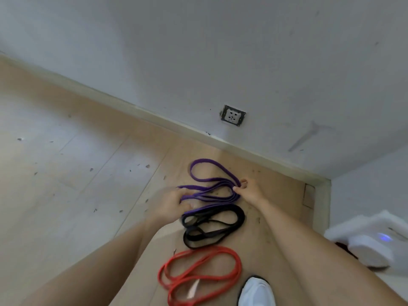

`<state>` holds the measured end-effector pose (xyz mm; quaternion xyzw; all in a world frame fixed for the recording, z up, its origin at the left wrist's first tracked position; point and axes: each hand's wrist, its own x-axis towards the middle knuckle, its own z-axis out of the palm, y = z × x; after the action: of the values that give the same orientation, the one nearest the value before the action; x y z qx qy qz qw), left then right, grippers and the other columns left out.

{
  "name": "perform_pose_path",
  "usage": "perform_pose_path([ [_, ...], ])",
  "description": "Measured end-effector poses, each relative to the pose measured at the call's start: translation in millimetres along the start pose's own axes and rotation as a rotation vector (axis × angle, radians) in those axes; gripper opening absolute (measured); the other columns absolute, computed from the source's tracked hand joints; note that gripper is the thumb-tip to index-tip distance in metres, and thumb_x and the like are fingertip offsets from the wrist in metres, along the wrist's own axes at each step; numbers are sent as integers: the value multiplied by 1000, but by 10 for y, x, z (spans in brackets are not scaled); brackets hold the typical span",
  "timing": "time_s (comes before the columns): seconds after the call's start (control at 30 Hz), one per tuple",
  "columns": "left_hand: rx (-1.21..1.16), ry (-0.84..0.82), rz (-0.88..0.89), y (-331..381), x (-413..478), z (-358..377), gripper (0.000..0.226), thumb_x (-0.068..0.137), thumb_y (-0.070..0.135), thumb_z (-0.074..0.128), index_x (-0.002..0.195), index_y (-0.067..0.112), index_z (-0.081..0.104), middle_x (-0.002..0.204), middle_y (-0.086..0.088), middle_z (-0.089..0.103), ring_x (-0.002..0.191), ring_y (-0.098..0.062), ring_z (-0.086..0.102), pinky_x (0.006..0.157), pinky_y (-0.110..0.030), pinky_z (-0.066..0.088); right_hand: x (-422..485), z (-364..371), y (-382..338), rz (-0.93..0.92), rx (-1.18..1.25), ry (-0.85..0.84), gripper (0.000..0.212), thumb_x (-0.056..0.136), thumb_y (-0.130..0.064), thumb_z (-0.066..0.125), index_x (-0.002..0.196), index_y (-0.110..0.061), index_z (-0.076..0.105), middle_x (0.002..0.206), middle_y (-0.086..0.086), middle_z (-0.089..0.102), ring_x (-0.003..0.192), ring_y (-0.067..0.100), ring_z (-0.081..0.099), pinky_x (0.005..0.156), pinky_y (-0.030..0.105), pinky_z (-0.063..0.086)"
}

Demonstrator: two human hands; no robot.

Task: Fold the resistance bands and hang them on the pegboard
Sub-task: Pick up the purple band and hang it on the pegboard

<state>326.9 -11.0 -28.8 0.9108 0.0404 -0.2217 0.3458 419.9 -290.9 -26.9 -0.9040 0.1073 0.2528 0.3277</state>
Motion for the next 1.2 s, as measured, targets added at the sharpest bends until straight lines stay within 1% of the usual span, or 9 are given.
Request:
perform_pose_path([
  [0.17, 25, -76, 19, -192, -29, 480, 50, 91, 35, 70, 138, 24, 59, 140, 1, 59, 131, -22, 51, 111, -36, 39, 175, 332, 215, 154, 127, 137, 59, 84, -36, 81, 128, -5, 57, 124, 13, 67, 114, 33, 64, 93, 37, 50],
  [0.3, 62, -90, 19, -342, -83, 677, 57, 89, 35, 72, 143, 25, 56, 146, 0, 56, 139, -21, 44, 112, -27, 29, 366, 503, 344, 259, 138, 158, 57, 74, -45, 86, 109, -6, 65, 106, 13, 73, 93, 32, 70, 80, 41, 59],
  [0.47, 57, -168, 40, -439, -97, 641, 58, 88, 32, 74, 143, 22, 57, 150, -2, 52, 143, -21, 42, 114, -25, 24, 408, 446, 237, 227, 109, 130, 27, 82, -18, 80, 96, -10, 58, 92, 9, 62, 84, 25, 58, 70, 30, 40],
  [0.63, -96, -192, -28, -404, -188, 540, 58, 90, 24, 74, 144, 20, 55, 145, -1, 58, 139, -20, 48, 109, -24, 33, 392, 380, 5, 58, 172, 120, 27, 74, -8, 79, 78, -17, 54, 80, 3, 62, 81, 26, 61, 72, 34, 47],
  [0.77, -261, 76, 1, -261, -268, 330, 49, 91, 21, 74, 137, 17, 61, 134, 6, 63, 133, -18, 56, 104, -20, 37, 256, 205, -359, -162, 236, 59, 36, 73, -1, 83, 80, -18, 52, 86, 6, 63, 77, 23, 60, 77, 46, 58],
  [0.87, -245, 353, 113, -66, -285, -31, 54, 83, 36, 72, 136, 25, 60, 126, 13, 61, 119, -13, 59, 99, -31, 48, 89, 48, -737, -313, 257, -5, 36, 74, -1, 86, 86, -13, 55, 89, 6, 65, 74, 17, 61, 69, 27, 57],
  [0.97, -144, 522, 153, 136, -275, -435, 66, 86, 38, 76, 144, 29, 47, 136, 8, 51, 122, -8, 45, 99, -28, 43, -163, -13, -1117, -425, 256, -87, 35, 74, -2, 87, 94, -7, 58, 86, 3, 64, 70, 11, 60, 62, 13, 50],
  [1.07, -120, 509, 172, 248, -265, -794, 86, 80, 39, 83, 153, 23, 40, 147, -1, 46, 134, -20, 36, 105, -35, 37, -422, -58, -1434, -531, 240, -155, 34, 73, -7, 89, 93, -11, 62, 90, 8, 69, 75, 15, 64, 73, 32, 56],
  [1.2, -114, 376, 208, 428, -357, -1209, 86, 80, 42, 83, 152, 22, 42, 150, 0, 51, 139, -22, 38, 115, -45, 36, -786, -304, -1821, -679, 221, -180, 32, 73, -3, 86, 87, -19, 62, 89, 2, 68, 74, 14, 62, 72, 36, 55],
])
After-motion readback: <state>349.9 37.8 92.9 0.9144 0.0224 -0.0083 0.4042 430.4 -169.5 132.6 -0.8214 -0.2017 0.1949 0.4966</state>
